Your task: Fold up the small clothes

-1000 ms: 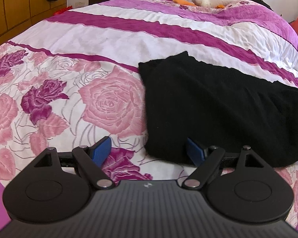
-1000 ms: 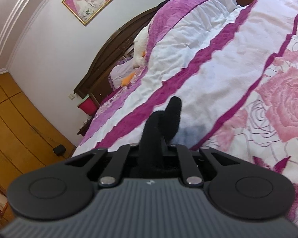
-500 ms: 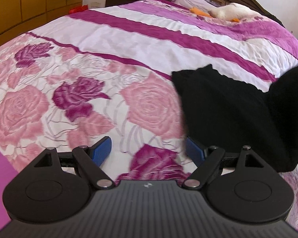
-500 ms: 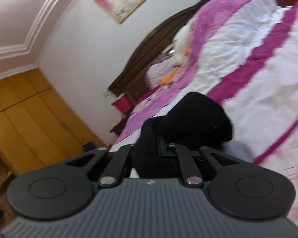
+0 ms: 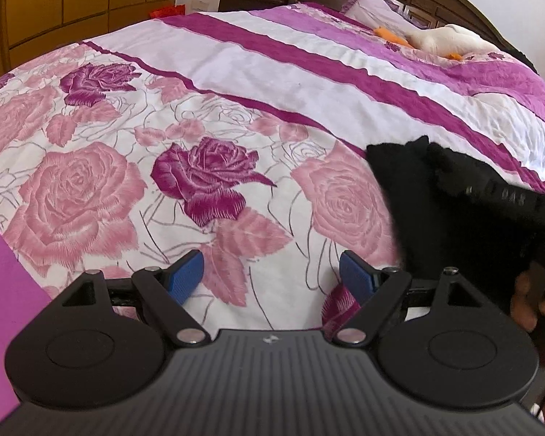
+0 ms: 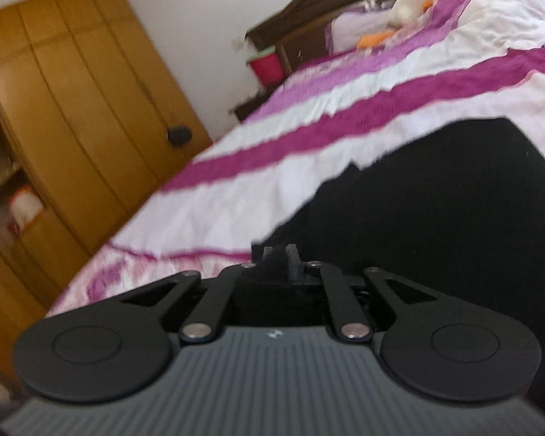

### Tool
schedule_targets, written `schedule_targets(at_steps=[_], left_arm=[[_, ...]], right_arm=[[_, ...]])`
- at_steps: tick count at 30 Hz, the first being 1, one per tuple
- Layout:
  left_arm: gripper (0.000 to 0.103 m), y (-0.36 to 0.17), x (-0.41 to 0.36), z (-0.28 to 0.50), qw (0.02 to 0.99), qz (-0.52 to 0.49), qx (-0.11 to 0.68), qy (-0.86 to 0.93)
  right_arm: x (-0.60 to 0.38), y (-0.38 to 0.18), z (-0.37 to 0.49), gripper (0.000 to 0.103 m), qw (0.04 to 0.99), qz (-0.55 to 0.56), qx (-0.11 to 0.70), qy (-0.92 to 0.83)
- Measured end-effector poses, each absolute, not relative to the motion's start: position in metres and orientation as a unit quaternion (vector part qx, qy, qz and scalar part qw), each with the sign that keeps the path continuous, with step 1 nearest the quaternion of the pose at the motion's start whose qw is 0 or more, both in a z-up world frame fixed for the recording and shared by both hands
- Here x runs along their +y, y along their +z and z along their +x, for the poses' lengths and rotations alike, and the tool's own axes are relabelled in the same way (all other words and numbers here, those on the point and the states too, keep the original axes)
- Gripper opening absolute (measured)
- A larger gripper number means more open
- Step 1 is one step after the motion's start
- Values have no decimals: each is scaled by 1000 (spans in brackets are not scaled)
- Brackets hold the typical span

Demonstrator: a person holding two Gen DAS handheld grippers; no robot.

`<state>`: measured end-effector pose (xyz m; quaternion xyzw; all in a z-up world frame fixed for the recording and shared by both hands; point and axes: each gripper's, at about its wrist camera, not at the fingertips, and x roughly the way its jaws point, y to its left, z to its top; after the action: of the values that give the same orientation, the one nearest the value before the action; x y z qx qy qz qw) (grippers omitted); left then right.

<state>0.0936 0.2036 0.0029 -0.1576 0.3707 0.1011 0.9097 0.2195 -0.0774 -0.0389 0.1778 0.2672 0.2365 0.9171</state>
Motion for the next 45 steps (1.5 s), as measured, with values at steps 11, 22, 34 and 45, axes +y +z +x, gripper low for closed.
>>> schedule_targets(at_steps=[11, 22, 34, 45], left_arm=[[85, 30, 183, 108, 921, -172, 346, 57], [86, 37, 136, 154, 910, -233, 341, -43], [88, 12, 113, 152, 903, -243, 343, -87], [77, 1, 91, 141, 927, -158, 322, -109]], right_arm=[[-117, 1, 167, 39, 901, 188, 260, 290], [-192, 3, 145, 39, 938, 196, 242, 153], [-147, 17, 220, 39, 912, 119, 333, 206], [-48, 16, 301, 58, 875, -36, 446, 184]])
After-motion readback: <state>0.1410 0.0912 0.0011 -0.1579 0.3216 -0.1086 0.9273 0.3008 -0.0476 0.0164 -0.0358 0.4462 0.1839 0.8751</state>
